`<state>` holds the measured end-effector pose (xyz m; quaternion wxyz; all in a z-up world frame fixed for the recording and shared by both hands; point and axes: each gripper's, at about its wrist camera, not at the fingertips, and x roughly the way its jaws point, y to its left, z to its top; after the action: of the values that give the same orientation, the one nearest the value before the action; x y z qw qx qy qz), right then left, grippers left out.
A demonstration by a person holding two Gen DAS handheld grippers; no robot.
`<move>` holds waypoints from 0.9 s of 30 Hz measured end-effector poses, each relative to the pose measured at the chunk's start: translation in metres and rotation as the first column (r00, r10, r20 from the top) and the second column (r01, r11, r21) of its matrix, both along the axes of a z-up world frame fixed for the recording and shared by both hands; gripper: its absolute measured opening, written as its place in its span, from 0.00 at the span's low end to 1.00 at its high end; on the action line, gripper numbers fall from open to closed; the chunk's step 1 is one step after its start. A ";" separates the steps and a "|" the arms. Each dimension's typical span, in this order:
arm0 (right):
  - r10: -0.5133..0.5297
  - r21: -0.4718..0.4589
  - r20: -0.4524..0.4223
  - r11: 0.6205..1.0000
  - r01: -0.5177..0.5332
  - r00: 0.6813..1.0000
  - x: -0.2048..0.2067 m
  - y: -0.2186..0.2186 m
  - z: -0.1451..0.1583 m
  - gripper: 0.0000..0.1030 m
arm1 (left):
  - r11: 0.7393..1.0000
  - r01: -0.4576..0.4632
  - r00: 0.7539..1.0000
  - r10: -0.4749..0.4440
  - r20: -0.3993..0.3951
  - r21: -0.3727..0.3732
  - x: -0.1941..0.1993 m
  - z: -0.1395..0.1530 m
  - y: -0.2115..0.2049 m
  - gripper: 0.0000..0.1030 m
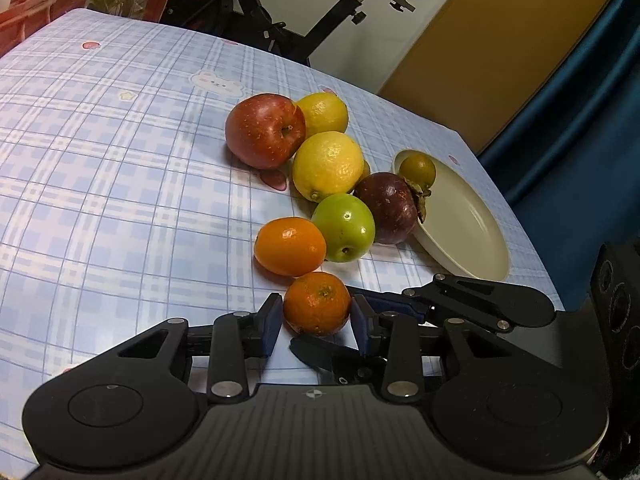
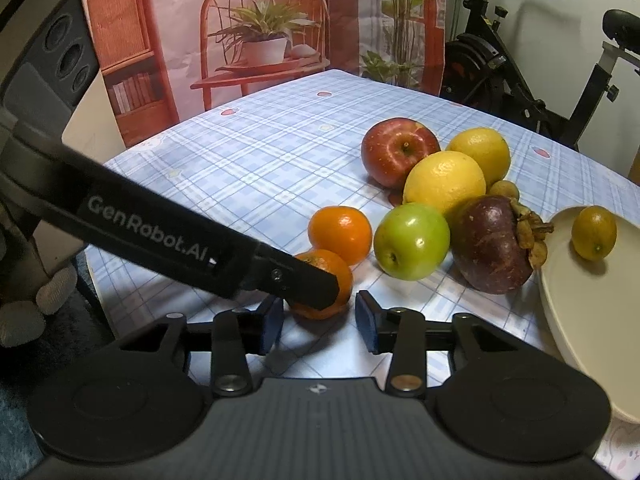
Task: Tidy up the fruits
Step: 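Carry the tangerine in the left gripper over the plate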
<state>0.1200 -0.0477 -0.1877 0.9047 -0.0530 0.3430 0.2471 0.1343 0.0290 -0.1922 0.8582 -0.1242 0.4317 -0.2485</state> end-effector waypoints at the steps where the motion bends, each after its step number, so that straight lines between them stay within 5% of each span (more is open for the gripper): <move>1: 0.000 0.001 0.000 1.000 0.000 1.000 0.000 -0.001 0.000 0.41 | 1.000 0.005 1.000 -0.005 -0.003 -0.001 0.000 0.000 -0.001 0.38; 11: -0.070 0.042 0.050 0.997 0.068 0.996 -0.010 -0.024 0.023 0.40 | 0.995 0.075 0.994 -0.080 0.069 0.064 0.001 0.029 -0.034 0.38; 20: -0.234 0.133 0.144 0.967 0.216 0.961 -0.006 -0.081 0.057 0.40 | 0.976 0.186 0.964 -0.203 0.170 0.111 0.029 0.072 -0.095 0.38; 27: -0.317 0.137 0.153 0.945 0.297 0.936 0.012 -0.119 0.063 0.40 | 0.952 0.261 0.938 -0.289 0.190 0.157 0.059 0.074 -0.140 0.38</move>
<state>0.1322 -0.1667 -0.1250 0.9600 0.0309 0.2528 0.1161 0.1930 -0.1115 -0.1184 0.8620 0.0205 0.3666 -0.3494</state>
